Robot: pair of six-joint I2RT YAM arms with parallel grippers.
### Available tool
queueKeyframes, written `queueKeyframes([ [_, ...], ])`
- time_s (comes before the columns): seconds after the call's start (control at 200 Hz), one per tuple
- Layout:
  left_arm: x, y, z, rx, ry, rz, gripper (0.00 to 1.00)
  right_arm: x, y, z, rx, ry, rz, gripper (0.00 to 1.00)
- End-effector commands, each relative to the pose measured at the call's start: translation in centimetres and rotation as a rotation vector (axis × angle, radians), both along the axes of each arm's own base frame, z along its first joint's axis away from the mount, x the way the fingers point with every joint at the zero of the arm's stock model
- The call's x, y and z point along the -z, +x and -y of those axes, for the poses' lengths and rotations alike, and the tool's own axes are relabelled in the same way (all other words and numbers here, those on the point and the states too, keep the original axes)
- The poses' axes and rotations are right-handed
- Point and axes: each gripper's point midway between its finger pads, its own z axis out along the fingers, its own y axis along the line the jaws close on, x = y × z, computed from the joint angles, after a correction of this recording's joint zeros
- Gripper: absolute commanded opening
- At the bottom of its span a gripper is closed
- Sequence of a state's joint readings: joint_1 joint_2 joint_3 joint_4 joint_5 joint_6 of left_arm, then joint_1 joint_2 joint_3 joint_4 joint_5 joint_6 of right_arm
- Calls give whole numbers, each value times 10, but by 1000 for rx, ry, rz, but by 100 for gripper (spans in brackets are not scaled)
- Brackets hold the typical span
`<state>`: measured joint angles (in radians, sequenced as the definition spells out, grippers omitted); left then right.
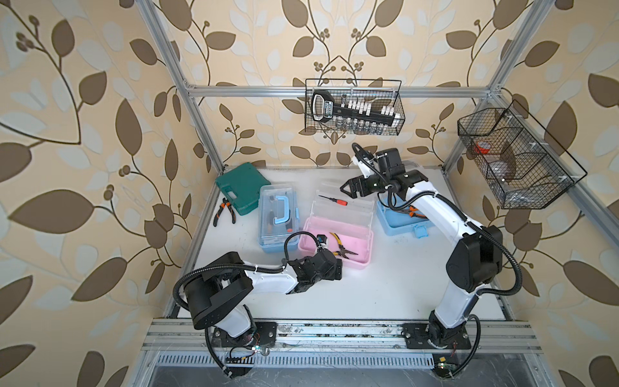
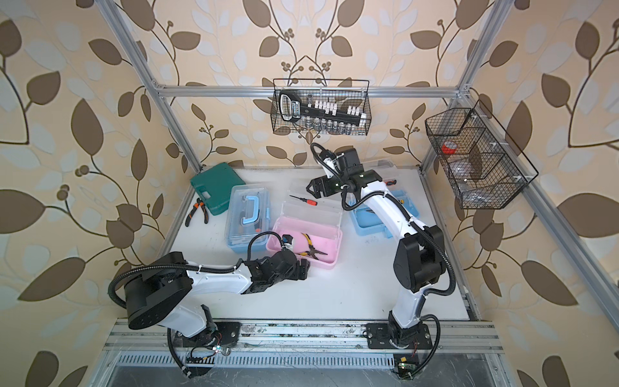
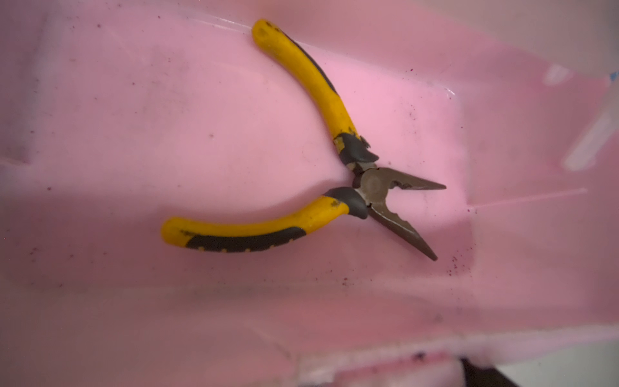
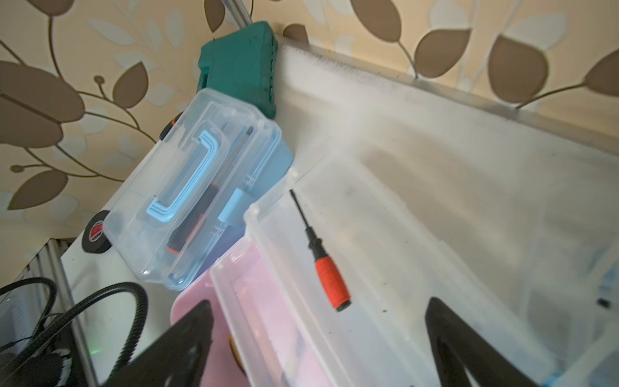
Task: Close toolboxes
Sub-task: Close the toolbox lid.
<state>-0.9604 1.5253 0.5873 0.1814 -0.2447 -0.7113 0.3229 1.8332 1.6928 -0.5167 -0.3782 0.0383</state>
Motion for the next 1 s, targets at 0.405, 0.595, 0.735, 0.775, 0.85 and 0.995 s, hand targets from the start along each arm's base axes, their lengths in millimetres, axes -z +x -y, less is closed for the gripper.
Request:
queueKeyframes([
  [0.405,-10,1,-13,7,72,41,96,69,37,22,-183,-45,-57,98],
  [0.595,-18,-2,-11,42,106,68,97,88,30,14,-276,-52,-124,98],
  [0.735,-15,-2,-16,32,134,73,97,106,24,10,-316,-65,-168,98],
  [0.775,-16,-2,-16,29,134,74,97,111,24,9,-318,-76,-177,98],
  [0.85,-15,-2,-17,24,133,73,97,117,21,6,-336,-80,-192,98],
  [0.995,-11,-1,-16,19,138,68,98,122,9,-5,-398,-72,-213,98],
])
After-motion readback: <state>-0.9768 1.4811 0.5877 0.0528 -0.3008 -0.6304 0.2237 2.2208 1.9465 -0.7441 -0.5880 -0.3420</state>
